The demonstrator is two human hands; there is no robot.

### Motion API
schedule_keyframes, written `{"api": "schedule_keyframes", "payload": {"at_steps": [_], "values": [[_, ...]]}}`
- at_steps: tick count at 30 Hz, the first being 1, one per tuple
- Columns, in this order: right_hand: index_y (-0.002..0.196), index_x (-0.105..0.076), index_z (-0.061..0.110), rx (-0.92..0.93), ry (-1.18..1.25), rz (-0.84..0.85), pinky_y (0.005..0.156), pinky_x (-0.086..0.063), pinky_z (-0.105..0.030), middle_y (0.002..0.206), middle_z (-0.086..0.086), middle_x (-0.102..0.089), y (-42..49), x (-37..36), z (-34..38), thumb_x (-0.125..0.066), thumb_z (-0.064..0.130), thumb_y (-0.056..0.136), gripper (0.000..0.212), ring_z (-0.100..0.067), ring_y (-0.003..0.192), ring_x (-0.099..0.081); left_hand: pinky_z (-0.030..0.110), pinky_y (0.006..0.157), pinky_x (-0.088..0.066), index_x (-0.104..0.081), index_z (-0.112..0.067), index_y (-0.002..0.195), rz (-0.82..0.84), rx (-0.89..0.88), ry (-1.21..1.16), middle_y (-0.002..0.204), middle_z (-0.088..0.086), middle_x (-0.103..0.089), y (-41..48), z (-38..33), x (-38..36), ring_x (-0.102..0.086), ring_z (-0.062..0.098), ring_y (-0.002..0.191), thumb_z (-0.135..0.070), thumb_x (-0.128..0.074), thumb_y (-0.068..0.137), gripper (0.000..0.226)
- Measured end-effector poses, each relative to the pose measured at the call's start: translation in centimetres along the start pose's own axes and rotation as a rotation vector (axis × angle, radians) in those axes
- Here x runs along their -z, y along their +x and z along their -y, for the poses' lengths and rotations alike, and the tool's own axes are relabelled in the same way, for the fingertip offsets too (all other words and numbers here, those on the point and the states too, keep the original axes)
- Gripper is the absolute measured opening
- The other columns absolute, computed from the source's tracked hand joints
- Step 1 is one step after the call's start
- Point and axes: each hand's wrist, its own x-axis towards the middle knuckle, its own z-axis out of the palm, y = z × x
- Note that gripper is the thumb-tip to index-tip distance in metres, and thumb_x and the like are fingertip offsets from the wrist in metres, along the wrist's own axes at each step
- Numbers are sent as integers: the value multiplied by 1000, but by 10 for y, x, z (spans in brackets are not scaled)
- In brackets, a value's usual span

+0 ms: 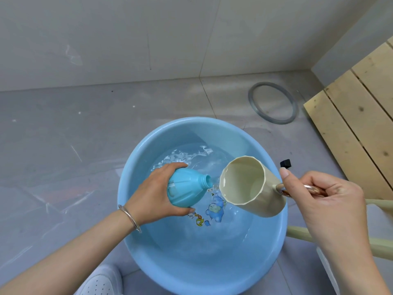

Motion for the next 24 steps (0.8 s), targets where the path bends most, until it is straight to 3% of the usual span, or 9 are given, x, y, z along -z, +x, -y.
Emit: {"api": "schedule_keyframes", "payload": {"at_steps": [5,11,24], "values": [[47,-55,15,10,-25,13,41,-19,-16,49,-22,-43,-1,1,3,-73,26,77,37,-11,43,-26,34,97,-45,-40,-40,130,2,3,6,123,-22,-49,0,-2,-1,-49,6,113,-65,-80,47,96],[47,-52,3,39,-73,-8,41,-18,-16,39,3,-25,-1,1,5,-74,22,77,43,-11,43,-24,33,95,-46,-41,-41,127,2,-3,10,118,-24,-50,-1,-2,0,-50,6,110,-63,-81,48,91],[49,-52,4,91,-150,-1,44,-16,-20,43,2,-24,-3,-2,6,-74,26,77,42,-13,45,-24,33,92,-47,-44,-38,123,-7,-10,-15,114,-23,-51,0,-5,0,-52,7,106,-60,-82,48,87]]}}
